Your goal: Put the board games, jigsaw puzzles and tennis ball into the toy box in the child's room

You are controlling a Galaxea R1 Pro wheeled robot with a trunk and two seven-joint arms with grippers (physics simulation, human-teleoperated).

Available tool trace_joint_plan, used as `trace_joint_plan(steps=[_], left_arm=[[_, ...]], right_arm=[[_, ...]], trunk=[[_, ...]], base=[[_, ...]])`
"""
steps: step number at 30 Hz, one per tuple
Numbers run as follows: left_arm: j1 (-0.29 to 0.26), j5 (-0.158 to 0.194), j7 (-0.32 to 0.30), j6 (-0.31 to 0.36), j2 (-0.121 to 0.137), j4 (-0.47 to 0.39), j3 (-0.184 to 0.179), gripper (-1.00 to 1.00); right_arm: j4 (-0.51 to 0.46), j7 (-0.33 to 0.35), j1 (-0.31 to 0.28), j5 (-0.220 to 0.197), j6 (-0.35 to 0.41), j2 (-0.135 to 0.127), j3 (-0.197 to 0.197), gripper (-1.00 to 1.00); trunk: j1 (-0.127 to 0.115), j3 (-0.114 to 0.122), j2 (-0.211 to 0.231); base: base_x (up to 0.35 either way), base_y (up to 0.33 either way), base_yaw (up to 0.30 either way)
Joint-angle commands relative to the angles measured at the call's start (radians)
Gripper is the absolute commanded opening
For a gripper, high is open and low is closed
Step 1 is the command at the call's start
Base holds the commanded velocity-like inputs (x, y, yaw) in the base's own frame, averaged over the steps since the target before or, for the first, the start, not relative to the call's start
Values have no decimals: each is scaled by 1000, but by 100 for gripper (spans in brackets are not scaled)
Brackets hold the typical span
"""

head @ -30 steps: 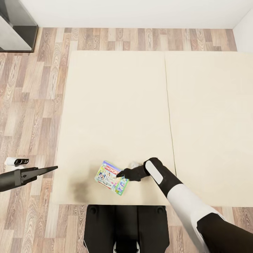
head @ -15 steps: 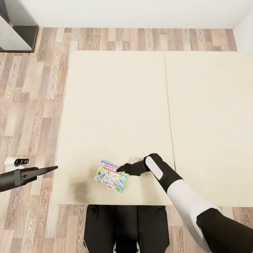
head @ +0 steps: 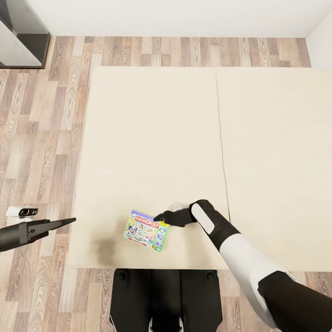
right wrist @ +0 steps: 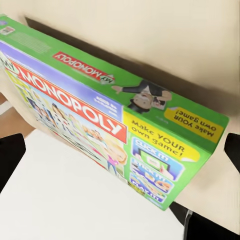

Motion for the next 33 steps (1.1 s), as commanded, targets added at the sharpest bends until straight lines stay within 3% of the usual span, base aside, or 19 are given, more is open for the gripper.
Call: trace_joint_plan(steps=[1, 14, 33], left_arm=[[0, -1, -4, 11, 0, 0, 0, 100], [-1, -1, -3, 11, 0, 0, 0, 100], [-1, -1, -3, 11, 0, 0, 0, 100]], right_arm=[[0, 9, -1, 10, 0, 0, 0, 100], [9, 10, 1, 11, -46, 4, 0, 100], [8, 27, 1, -4, -49, 4, -9, 100]], trunk=[[1, -1, -2], [1, -1, -2], [1, -1, -2]], base=[[0, 0, 0], [0, 0, 0], [0, 0, 0]])
